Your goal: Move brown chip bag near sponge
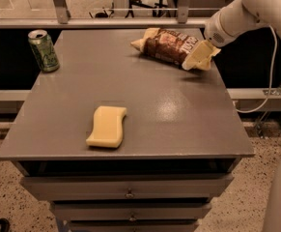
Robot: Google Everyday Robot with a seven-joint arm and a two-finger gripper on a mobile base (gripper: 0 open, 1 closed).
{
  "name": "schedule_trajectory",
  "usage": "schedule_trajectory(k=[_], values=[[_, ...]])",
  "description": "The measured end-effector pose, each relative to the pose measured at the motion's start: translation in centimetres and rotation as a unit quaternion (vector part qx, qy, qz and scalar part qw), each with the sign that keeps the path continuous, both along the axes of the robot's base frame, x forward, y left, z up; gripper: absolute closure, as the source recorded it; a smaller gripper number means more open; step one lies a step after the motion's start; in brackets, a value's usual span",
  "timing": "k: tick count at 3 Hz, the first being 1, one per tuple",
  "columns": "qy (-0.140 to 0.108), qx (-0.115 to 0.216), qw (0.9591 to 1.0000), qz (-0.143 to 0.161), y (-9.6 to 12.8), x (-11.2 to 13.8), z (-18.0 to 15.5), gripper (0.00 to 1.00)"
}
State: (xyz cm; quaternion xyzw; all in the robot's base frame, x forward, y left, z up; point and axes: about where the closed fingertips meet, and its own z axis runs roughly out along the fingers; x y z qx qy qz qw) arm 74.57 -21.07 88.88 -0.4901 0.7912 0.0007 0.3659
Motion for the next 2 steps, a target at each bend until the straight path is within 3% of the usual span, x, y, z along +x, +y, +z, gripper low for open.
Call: schedule_trajectory(k=[1, 2], values=[[0.005, 0.038, 0.999, -0.021, 0.9, 2.3, -1.3, 0.25], [0.013, 0.069, 0.9972, -0.023, 2.1, 2.9, -1.3, 0.56]])
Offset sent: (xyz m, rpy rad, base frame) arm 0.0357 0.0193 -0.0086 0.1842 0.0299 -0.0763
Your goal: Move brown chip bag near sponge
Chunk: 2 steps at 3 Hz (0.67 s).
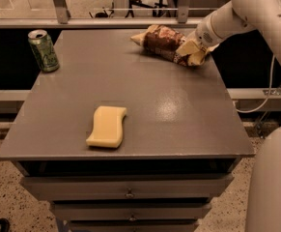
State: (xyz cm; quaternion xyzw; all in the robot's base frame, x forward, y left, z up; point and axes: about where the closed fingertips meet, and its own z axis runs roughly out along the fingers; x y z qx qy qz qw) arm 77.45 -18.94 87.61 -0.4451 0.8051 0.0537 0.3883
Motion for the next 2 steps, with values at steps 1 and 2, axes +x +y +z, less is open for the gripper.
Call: schedule_trajectory(k=[1, 2], values=[[0.006, 0.021, 0.9994, 0.026, 1.8, -1.0, 1.2, 0.87], [0.015, 0.029, 0.9927, 0.116, 5.6, -5.6, 4.0, 1.0]])
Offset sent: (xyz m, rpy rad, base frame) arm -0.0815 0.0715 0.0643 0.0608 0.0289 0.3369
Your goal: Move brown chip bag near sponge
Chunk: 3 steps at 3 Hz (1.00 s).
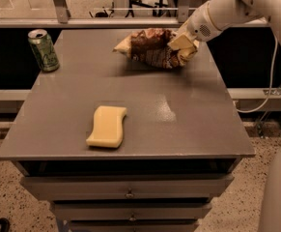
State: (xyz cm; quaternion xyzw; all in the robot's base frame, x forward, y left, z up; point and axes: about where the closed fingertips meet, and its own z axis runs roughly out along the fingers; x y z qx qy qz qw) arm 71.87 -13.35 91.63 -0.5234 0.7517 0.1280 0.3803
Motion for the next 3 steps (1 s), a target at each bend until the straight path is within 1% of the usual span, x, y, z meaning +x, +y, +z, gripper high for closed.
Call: schedule_trajectory(k=[1, 2, 3], values=[[0.033, -0.005, 0.996, 0.083, 2.9, -5.8, 1.1, 1.0], [0.075, -0.004, 0.985, 0.155, 6.4, -12.4, -0.2, 1.0], [0.112, -0.004, 0.9745, 0.194, 9.3, -16.1, -3.1, 0.98]])
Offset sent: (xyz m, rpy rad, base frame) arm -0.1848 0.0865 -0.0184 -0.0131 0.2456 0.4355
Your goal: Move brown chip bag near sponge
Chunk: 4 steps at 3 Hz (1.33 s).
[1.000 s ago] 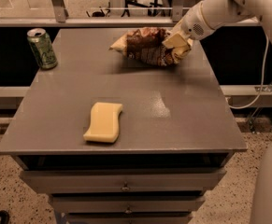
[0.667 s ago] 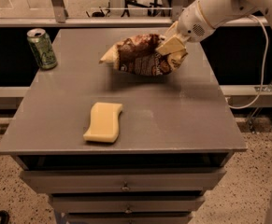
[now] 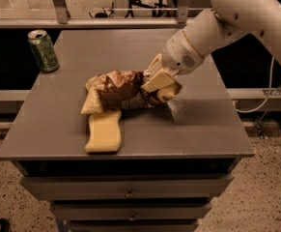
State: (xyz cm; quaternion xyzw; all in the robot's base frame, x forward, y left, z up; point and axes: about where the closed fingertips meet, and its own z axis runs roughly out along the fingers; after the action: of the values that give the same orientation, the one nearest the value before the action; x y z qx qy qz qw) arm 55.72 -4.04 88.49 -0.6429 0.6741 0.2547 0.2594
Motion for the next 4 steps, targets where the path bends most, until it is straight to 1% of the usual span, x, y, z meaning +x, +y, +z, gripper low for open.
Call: schedule_trajectory(k=[1, 2, 3, 4], values=[[0.01, -0.003, 0.9999, 0.008, 0.9, -0.8, -0.9, 0.74], [0.01, -0.004, 0.9999, 0.008, 0.9, -0.9, -0.9, 0.43], [0.012, -0.014, 0.9998, -0.002, 0.7, -1.4, -1.4, 0.13], [-0.015, -0.025, 0.9992, -0.027, -2.2, -1.4, 1.0, 0.0]])
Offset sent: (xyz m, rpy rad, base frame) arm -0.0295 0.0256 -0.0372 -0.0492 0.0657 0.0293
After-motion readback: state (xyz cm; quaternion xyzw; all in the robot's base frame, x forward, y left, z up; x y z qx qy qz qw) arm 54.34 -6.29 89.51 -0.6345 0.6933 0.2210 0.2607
